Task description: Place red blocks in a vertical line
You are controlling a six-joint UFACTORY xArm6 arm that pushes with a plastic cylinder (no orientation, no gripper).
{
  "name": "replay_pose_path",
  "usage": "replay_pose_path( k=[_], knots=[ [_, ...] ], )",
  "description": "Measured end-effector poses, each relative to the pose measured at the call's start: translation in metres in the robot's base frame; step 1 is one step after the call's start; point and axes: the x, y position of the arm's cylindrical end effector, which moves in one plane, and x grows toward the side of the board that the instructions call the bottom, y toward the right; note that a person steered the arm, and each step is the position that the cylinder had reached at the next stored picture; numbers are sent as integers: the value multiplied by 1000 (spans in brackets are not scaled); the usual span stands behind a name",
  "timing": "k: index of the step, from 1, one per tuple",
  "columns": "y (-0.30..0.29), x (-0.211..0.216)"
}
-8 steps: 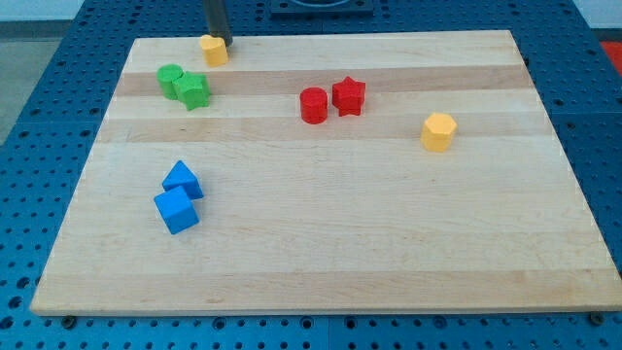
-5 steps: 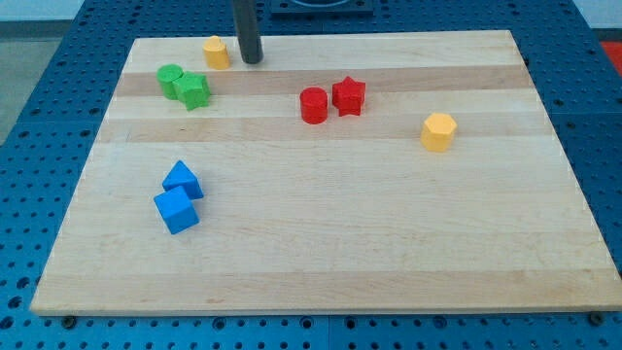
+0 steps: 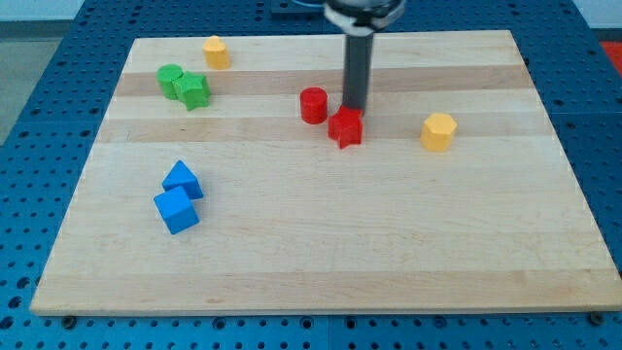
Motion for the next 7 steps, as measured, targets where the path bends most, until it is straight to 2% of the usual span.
replay_pose_path(
  k=[1,2,4,5,6,7],
  knots=[
    [-26,10],
    [-53,-2],
    [-32,-84],
    [-79,-69],
    [-92,-82],
    [-58,-109]
  ],
)
